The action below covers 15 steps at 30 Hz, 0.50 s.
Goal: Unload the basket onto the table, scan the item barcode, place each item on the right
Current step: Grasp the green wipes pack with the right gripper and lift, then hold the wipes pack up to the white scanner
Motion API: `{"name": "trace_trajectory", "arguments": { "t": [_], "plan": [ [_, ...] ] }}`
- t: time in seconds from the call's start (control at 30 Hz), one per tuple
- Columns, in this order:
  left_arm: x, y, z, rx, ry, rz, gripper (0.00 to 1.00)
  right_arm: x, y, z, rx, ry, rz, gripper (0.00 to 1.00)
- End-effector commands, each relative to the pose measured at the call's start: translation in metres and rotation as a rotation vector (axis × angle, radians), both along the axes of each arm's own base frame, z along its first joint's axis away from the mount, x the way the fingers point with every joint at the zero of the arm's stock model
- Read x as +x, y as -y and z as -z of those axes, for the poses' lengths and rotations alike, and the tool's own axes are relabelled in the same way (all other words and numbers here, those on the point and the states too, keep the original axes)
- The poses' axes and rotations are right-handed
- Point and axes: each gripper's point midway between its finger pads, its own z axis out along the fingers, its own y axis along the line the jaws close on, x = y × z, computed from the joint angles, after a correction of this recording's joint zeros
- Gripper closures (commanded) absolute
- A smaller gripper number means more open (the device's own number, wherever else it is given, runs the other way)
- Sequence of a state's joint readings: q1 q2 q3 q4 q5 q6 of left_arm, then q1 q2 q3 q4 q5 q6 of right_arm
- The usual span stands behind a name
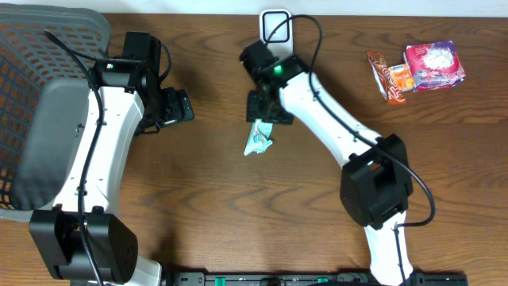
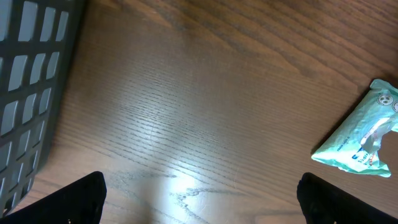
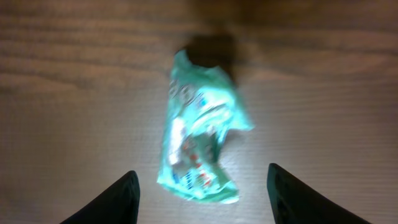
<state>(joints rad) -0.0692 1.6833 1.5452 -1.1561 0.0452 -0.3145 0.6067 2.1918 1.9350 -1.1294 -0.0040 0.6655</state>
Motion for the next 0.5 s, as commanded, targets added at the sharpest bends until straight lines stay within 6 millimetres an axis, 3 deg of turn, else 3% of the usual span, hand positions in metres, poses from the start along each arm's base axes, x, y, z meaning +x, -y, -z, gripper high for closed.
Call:
{"name": "trace_trajectory", "arguments": {
  "t": [0.0,0.17,0.33,0.47],
  "plan": [
    [-0.002,-0.003,0.006,0.016,-0.022,-0.009,0.02,-0.009,-0.004,0.02,-0.041,-0.028,0.031,0.4],
    [-0.002,-0.003,0.006,0.017,-0.023,-0.009,0.02,-0.013,-0.012,0.041,-0.063,-0.05,0.016,0.44],
    [-0.002,-0.003,0.006,0.016,-0.023,-0.009,0.02,-0.017,-0.006,0.072,-0.124,-0.095,0.015,0.54],
    [-0.002,-0.003,0.006,0.016,-0.022,-0.009,0.02,-0.015,0.008,0.076,-0.181,-0.093,0.027,0.8]
  ]
}}
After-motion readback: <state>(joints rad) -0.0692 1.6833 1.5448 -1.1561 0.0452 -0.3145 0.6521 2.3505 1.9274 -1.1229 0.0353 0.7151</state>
